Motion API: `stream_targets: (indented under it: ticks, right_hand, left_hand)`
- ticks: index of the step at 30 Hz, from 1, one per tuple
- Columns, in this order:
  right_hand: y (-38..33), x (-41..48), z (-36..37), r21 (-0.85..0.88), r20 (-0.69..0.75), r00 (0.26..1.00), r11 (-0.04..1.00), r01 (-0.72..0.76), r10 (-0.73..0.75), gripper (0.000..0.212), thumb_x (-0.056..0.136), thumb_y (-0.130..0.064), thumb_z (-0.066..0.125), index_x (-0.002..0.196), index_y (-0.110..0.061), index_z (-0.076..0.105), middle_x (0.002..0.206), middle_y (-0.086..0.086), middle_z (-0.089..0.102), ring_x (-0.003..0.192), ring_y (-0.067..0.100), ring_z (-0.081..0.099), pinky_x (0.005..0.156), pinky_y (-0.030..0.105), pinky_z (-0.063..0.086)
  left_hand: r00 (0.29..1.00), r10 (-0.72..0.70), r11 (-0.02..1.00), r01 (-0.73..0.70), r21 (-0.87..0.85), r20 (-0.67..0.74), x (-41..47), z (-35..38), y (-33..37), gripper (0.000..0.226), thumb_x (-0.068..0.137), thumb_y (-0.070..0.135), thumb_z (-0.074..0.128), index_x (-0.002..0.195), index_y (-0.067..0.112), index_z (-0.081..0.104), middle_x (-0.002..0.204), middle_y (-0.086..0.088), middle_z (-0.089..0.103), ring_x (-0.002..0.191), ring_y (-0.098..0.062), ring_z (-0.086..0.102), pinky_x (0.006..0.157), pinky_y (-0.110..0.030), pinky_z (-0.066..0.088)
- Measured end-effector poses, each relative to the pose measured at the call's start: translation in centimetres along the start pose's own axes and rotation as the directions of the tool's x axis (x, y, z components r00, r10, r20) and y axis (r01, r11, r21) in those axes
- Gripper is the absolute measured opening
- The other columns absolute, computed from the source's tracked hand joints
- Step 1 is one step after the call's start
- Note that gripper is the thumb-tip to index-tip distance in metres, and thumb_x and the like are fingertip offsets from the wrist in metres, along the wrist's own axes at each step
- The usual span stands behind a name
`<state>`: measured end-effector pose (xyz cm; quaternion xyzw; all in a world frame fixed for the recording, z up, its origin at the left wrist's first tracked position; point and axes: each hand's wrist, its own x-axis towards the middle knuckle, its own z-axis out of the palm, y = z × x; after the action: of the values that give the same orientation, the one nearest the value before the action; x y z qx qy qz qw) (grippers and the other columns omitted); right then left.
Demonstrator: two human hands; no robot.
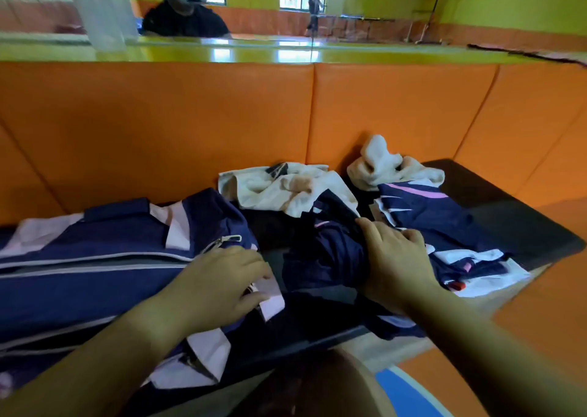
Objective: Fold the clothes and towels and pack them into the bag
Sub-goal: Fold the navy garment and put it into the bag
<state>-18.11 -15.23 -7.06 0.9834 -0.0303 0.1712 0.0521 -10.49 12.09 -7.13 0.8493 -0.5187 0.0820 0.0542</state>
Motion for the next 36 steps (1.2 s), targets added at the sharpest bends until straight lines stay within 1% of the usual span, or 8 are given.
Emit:
stream_targets:
  ticks: [10, 12, 15, 21, 26, 31, 33, 36]
  right_hand:
    - [-8.0, 3.5, -6.1, 0.108, -0.266, 0.942, 0.964, 0.242, -0.206, 0.079, 0.048, -0.032, 0.079, 0.119, -0.008, 0.054, 0.106, 0.005, 0.066, 0.092, 0.029, 0.065, 0.074, 0.045, 0.043]
    - [-9.6, 3.9, -6.1, 0.108, -0.270, 0.930, 0.951, 0.288, -0.251, 0.082, 0.049, -0.034, 0.079, 0.122, -0.008, 0.053, 0.110, 0.007, 0.066, 0.096, 0.030, 0.065, 0.076, 0.047, 0.043]
    - [-11.5, 4.1, -6.0, 0.088, -0.278, 0.905, 0.929, 0.358, -0.323, 0.086, 0.047, -0.034, 0.079, 0.124, -0.007, 0.051, 0.111, 0.010, 0.065, 0.097, 0.031, 0.065, 0.077, 0.047, 0.043]
    - [-13.5, 3.6, -5.4, 0.005, -0.253, 0.831, 0.858, 0.514, -0.496, 0.083, 0.052, -0.036, 0.076, 0.125, -0.007, 0.048, 0.111, 0.010, 0.064, 0.094, 0.030, 0.065, 0.076, 0.044, 0.041]
    - [-13.7, 3.1, -5.0, -0.026, -0.209, 0.772, 0.793, 0.609, -0.600, 0.089, 0.048, -0.034, 0.078, 0.127, -0.010, 0.045, 0.117, 0.008, 0.062, 0.101, 0.027, 0.062, 0.077, 0.043, 0.041]
    - [-14.6, 3.2, -6.2, -0.057, -0.221, 0.657, 0.682, 0.729, -0.721, 0.077, 0.056, -0.021, 0.070, 0.128, -0.010, 0.046, 0.119, 0.008, 0.060, 0.102, 0.028, 0.061, 0.082, 0.042, 0.036]
    - [-15.6, 3.5, -6.7, -0.075, -0.208, 0.591, 0.615, 0.785, -0.779, 0.074, 0.058, -0.019, 0.068, 0.128, -0.010, 0.045, 0.120, 0.009, 0.060, 0.104, 0.029, 0.060, 0.084, 0.042, 0.035]
    - [-17.5, 4.2, -7.1, -0.088, -0.165, 0.502, 0.520, 0.850, -0.849, 0.076, 0.060, -0.022, 0.069, 0.131, -0.011, 0.043, 0.122, 0.008, 0.058, 0.106, 0.028, 0.057, 0.088, 0.044, 0.038]
  left_hand:
    - [0.982, -0.188, 0.954, 0.182, 0.239, 0.004, -11.8, -3.2, -5.2, 0.025, 0.081, 0.046, 0.042, 0.082, 0.030, 0.062, 0.079, 0.010, 0.062, 0.065, -0.013, 0.059, 0.054, -0.022, 0.049]
    - [0.980, -0.201, 0.942, 0.191, 0.276, 0.007, -13.7, -3.5, -6.1, 0.020, 0.077, 0.046, 0.055, 0.090, 0.031, 0.056, 0.084, 0.009, 0.063, 0.067, -0.015, 0.061, 0.053, -0.024, 0.051]
    - [0.954, -0.290, 0.915, 0.254, 0.314, 0.073, -15.6, -3.8, -7.7, 0.045, 0.062, 0.043, 0.080, 0.097, 0.034, 0.052, 0.091, 0.011, 0.063, 0.074, -0.013, 0.062, 0.054, -0.027, 0.052]
    - [0.916, -0.353, 0.918, 0.299, 0.262, 0.191, -16.4, -5.4, -9.7, 0.036, 0.081, 0.006, 0.056, 0.092, 0.035, 0.039, 0.096, 0.005, 0.048, 0.080, -0.021, 0.052, 0.059, -0.040, 0.040]
    - [0.874, -0.405, 0.901, 0.332, 0.279, 0.267, -14.0, -6.5, -10.8, 0.045, 0.091, 0.006, 0.047, 0.127, 0.033, 0.047, 0.114, 0.002, 0.046, 0.097, -0.024, 0.053, 0.070, -0.042, 0.042]
    - [0.857, -0.492, 0.853, 0.440, 0.279, 0.153, -12.2, -8.2, -12.4, 0.048, 0.098, 0.013, 0.040, 0.138, 0.038, 0.037, 0.124, 0.006, 0.043, 0.107, -0.025, 0.050, 0.087, -0.056, 0.043]
    - [0.879, -0.459, 0.866, 0.411, 0.284, 0.131, -11.4, -9.4, -12.3, 0.045, 0.098, 0.016, 0.039, 0.139, 0.036, 0.038, 0.123, 0.005, 0.045, 0.100, -0.024, 0.052, 0.075, -0.042, 0.045]
    - [0.897, -0.428, 0.877, 0.384, 0.289, 0.106, -10.3, -11.4, -12.0, 0.047, 0.096, 0.014, 0.038, 0.138, 0.035, 0.040, 0.126, 0.005, 0.047, 0.100, -0.021, 0.053, 0.064, -0.028, 0.030]
